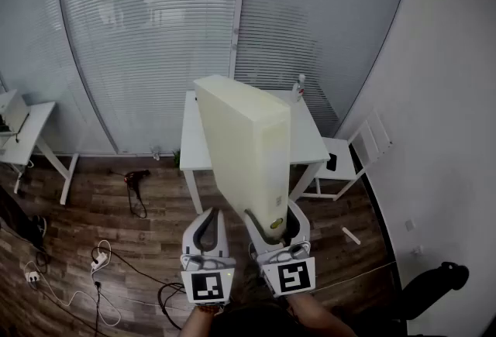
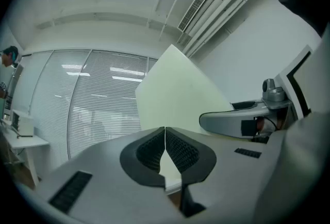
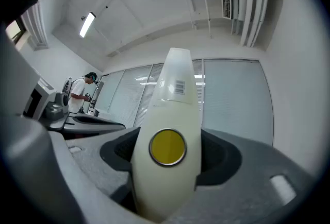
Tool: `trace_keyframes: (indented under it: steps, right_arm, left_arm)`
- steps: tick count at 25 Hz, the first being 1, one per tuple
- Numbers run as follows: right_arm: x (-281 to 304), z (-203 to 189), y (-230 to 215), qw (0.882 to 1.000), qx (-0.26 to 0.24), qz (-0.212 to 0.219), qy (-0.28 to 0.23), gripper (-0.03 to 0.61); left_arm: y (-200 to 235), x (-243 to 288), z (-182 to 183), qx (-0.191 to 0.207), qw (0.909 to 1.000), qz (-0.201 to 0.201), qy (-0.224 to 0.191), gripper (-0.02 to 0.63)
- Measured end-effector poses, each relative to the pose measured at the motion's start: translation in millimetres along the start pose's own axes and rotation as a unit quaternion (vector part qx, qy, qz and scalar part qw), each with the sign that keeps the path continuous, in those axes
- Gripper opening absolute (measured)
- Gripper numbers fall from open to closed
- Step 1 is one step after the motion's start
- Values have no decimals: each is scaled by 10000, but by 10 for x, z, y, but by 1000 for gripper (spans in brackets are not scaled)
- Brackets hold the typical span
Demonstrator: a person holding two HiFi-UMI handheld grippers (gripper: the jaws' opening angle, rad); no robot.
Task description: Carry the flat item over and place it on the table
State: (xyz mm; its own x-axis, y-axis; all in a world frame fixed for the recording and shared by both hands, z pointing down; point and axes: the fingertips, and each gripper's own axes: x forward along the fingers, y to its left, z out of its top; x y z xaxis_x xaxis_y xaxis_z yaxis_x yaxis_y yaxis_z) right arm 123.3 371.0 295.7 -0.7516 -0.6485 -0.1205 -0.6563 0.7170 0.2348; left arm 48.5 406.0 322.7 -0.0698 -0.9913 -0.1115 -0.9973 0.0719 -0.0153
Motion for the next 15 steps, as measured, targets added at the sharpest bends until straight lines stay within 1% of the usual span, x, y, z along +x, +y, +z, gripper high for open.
trace_keyframes:
  steps: [4,7,15]
  right_arm:
    - [15,-109,3,9996,148,110,191,308]
    - [26,-211,5,9991,346,189,154,311]
    - [91,-302,-12,9983,455,256,244,311]
  left_arm:
    - [-19,25,-37,12,10000,-7,-8,0]
    - [-28,41,-61,13,10000,1,-13,0]
    - [-19,104,-110,16,10000,-26,14,0]
